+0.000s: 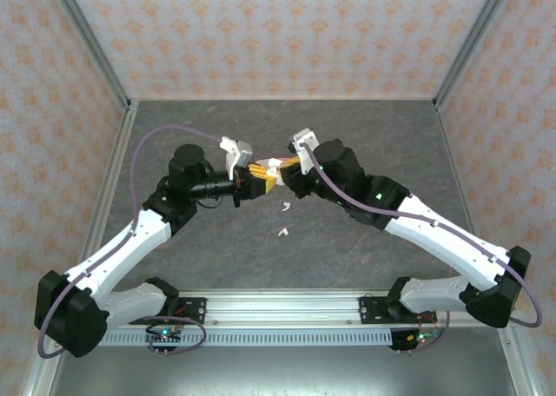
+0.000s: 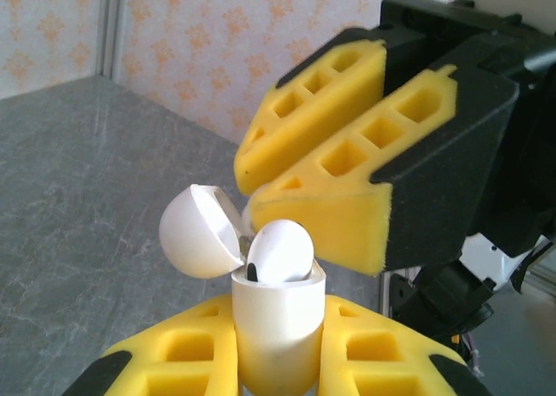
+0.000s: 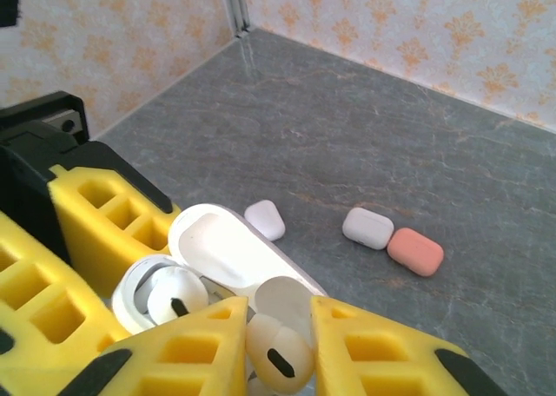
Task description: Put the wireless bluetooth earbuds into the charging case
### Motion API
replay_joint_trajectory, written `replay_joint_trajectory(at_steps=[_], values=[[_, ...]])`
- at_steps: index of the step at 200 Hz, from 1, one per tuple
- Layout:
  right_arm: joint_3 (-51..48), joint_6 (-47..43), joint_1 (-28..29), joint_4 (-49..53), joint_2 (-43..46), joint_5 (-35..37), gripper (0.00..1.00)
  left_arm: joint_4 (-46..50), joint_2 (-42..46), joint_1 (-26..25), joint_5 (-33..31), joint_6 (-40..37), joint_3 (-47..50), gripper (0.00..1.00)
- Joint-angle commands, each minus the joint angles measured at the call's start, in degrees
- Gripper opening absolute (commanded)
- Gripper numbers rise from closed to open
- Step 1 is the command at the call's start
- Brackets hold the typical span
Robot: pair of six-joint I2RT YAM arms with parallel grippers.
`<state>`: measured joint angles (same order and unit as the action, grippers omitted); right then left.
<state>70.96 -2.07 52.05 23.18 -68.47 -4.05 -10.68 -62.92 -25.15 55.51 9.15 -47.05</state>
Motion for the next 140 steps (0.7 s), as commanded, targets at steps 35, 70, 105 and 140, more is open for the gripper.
replay_joint_trajectory(at_steps=[35, 70, 105, 140], values=[[-1.97, 4.07, 0.42, -3.75, 3.34, -4.68, 0.26, -10.76, 2.09, -0.36, -0.43, 2.23, 0.81, 0.0], [-1.79, 4.87, 0.24, -4.19, 2.73, -5.58, 0.27, -11.04, 2.62, -0.43, -0.33, 1.69, 1.08, 0.0], [-1.49, 5.68, -0.27, -4.44, 2.55, -6.01, 0.28, -10.84, 3.06, -0.36, -0.37, 1.31, 1.37, 0.0], [-1.0, 6.9, -0.88, -4.69, 2.75, -7.35, 0.35, -11.3, 3.15, -0.47, -0.49, 1.13, 1.63, 0.0]])
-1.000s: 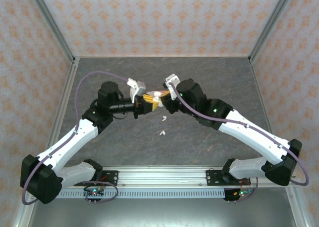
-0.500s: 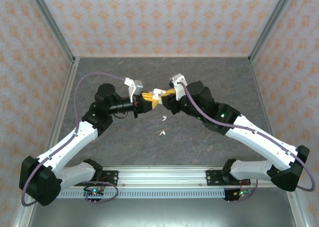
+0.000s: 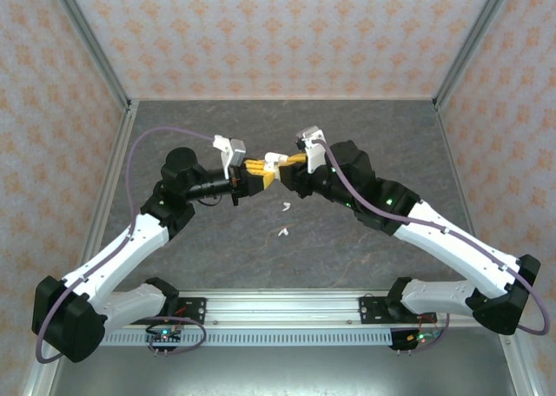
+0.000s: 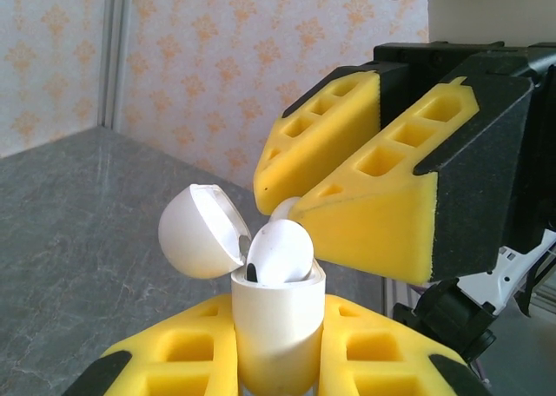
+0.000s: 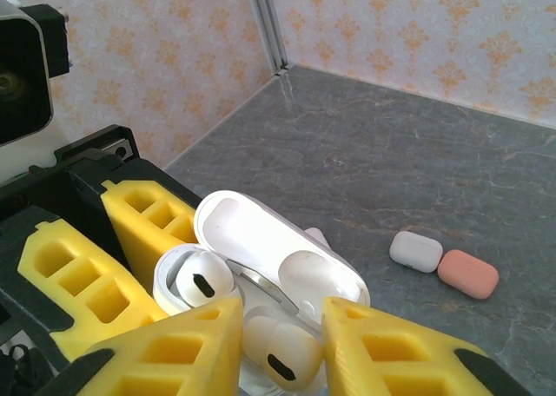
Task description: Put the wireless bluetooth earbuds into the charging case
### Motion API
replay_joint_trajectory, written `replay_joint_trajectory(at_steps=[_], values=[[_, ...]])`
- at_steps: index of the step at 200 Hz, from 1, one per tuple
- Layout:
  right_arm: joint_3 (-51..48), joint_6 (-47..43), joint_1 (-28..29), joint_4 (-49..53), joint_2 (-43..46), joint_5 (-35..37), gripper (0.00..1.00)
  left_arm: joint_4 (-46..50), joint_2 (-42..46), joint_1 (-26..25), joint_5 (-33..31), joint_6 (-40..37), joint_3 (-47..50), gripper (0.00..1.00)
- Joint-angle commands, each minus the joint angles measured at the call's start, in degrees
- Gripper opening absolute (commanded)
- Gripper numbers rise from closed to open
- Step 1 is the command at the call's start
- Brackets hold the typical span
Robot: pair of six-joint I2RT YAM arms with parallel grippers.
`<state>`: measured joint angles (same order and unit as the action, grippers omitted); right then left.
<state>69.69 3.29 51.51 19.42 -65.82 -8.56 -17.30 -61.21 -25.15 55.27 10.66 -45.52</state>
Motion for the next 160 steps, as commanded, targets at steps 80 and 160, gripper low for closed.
replay_joint_trajectory(at_steps=[80, 160], values=[[1.89, 4.78, -2.44, -2.56, 0.56, -5.37, 0.53, -5.99, 1.64, -0.59, -0.4, -0.29, 0.26, 0.0], [-0.48, 9.55, -5.44, -8.55, 5.19, -8.49, 0.84, -6.39, 1.1, -0.58, -0.88, -0.31, 0.32, 0.0]])
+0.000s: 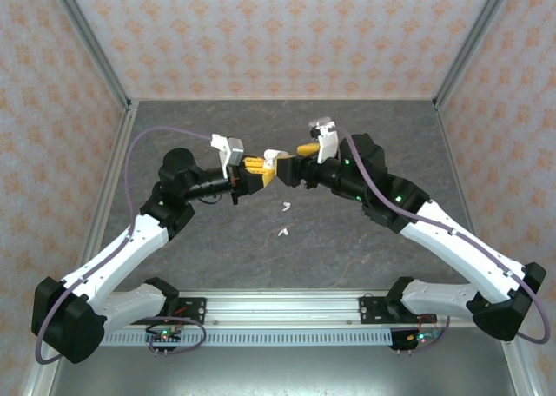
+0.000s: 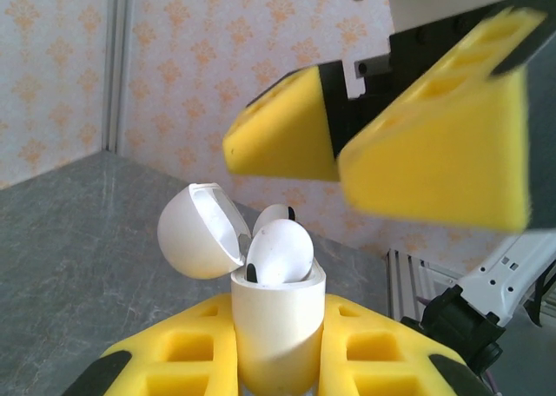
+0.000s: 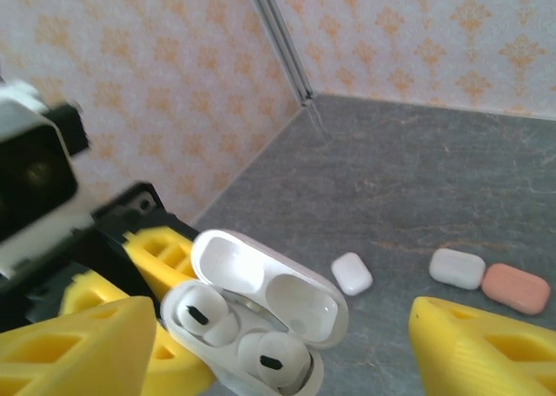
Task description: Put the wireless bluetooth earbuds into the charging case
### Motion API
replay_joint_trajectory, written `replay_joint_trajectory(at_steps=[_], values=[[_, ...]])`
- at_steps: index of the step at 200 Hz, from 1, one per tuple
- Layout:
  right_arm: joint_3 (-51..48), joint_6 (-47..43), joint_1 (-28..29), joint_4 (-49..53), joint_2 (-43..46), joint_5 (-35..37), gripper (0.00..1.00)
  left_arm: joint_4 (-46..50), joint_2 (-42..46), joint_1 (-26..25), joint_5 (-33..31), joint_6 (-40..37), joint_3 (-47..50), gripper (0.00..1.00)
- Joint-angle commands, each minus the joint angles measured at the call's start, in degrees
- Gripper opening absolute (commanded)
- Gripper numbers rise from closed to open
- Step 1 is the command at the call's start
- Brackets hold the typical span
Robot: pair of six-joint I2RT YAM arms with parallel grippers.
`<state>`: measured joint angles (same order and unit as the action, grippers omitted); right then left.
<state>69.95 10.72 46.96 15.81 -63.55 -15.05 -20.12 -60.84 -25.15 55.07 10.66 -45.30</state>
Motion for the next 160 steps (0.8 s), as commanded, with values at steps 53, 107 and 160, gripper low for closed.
replay_joint_trajectory(at_steps=[53, 107, 160], values=[[-4.28, 5.96, -2.22, -6.2, 4.07, -5.07, 1.0, -4.06, 0.72, -0.61, -0.56, -0.02, -0.46, 0.0], [-4.33, 9.08, -2.21, -9.23, -0.3, -14.76, 1.0, -4.07, 0.56, -0.61, -0.31, 0.07, -0.79, 0.0], [-2.12, 9.62, -2.22, -11.83, -3.61, -18.88, 0.95, -2.79, 0.72, -0.62, -0.72, -0.68, -0.43, 0.0]])
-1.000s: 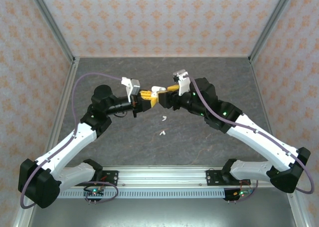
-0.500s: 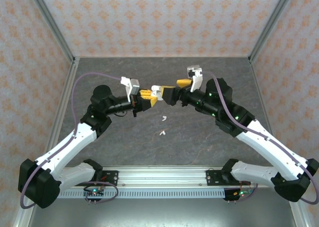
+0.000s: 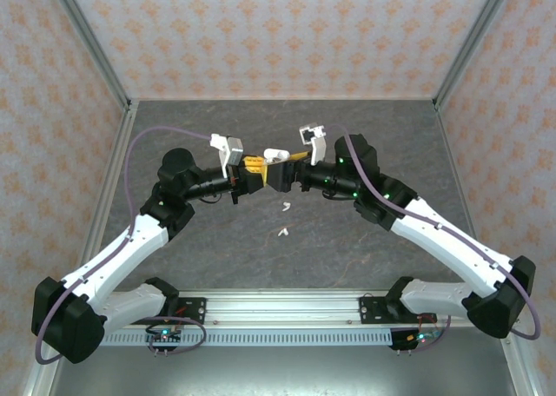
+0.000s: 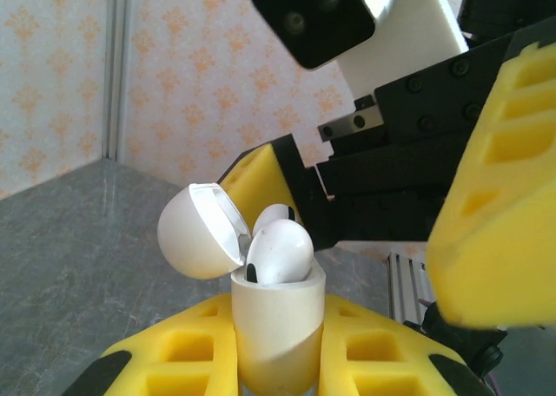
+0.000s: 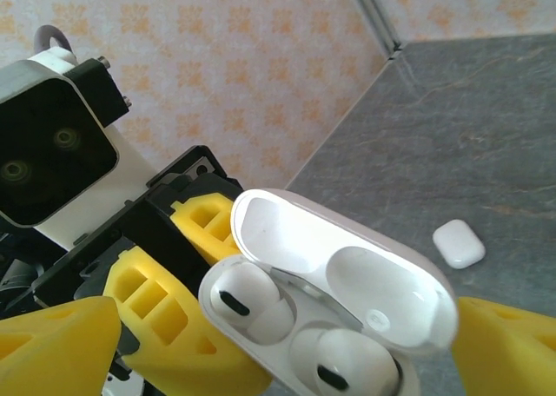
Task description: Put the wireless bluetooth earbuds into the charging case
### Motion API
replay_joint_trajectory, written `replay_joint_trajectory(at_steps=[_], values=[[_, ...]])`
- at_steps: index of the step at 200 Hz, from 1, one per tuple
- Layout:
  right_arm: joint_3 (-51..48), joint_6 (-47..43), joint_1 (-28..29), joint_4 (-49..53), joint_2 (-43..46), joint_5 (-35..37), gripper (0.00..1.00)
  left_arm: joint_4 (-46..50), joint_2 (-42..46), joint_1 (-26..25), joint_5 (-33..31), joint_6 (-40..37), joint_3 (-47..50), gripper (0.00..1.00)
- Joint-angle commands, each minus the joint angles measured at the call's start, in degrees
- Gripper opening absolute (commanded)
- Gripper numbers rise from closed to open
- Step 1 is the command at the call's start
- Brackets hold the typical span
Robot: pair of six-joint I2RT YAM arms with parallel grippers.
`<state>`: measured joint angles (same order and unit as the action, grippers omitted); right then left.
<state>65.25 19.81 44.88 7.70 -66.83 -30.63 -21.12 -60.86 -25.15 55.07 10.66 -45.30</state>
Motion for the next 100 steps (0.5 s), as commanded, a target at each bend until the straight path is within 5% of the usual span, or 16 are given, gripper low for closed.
replay_joint_trajectory(at_steps=[1, 100], values=[[2.59, 0.55, -0.15, -3.69, -0.37, -3.25, 0.95, -1.76, 0.74, -0.65, -0.74, -0.7, -0.42, 0.0], [2.17, -2.26, -0.15, -7.7, 2.57, -3.86, 0.93, 0.65, -0.53, -0.73, -1.81, -3.19, 0.18, 0.0]])
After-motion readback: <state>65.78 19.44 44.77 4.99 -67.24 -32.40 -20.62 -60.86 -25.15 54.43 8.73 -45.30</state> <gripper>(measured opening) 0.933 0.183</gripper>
